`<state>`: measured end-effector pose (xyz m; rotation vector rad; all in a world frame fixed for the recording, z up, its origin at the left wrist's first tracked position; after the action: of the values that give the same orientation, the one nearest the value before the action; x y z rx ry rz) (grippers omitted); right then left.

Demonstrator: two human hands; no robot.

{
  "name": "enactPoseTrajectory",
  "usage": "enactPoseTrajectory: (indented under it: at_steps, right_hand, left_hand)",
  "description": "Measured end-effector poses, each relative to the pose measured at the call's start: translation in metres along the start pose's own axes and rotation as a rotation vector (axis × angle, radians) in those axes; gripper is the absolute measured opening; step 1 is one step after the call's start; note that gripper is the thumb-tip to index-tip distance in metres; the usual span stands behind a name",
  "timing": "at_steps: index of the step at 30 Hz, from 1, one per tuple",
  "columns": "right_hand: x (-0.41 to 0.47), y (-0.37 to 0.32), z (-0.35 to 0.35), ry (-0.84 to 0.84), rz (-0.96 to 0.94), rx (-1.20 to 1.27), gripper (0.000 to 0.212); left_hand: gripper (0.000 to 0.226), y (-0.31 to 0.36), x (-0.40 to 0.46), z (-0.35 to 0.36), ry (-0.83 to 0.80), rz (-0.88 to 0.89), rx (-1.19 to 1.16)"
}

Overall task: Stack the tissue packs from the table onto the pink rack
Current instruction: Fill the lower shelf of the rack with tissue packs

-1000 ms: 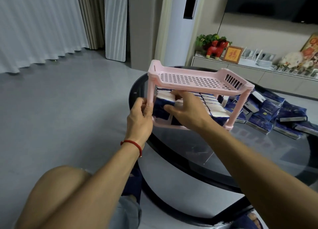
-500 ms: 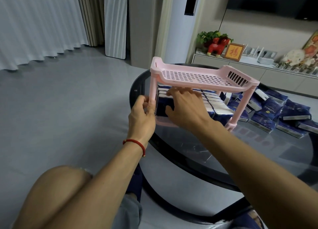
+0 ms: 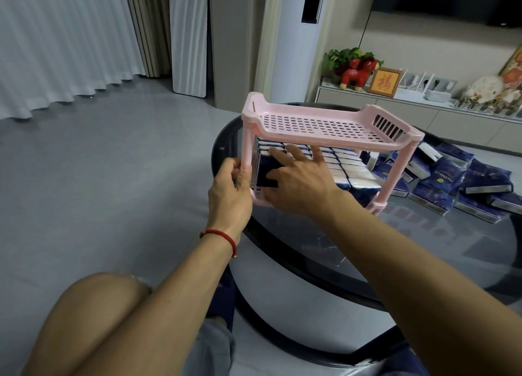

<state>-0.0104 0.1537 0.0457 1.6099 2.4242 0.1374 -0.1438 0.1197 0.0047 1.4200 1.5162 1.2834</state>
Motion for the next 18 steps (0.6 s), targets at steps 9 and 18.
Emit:
enactPoseTrajectory:
  at_steps: [9, 18]
  right_hand:
    - [-0.020, -0.002, 0.006, 0.129, -0.082, 0.046, 0.043]
    - [-0.106, 0.016, 0.040, 0.361, -0.273, -0.001, 0.035]
  left_hand:
    - [0.027, -0.003, -0.001, 0.001, -0.002, 0.005, 0.009]
    - [0.019, -0.012, -0.005, 0.008, -0.025, -0.006, -0.024]
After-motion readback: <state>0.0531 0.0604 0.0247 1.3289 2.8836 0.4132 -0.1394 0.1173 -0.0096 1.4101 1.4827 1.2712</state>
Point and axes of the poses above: each hand's wrist, its own x-axis towards the middle knuckle, its own z-axis out of the palm, y = z × x, the point moved 3 cm from there along x, towards the middle knuckle, and after that the axes turned 12 degrees about -y, right-handed, at the moved point
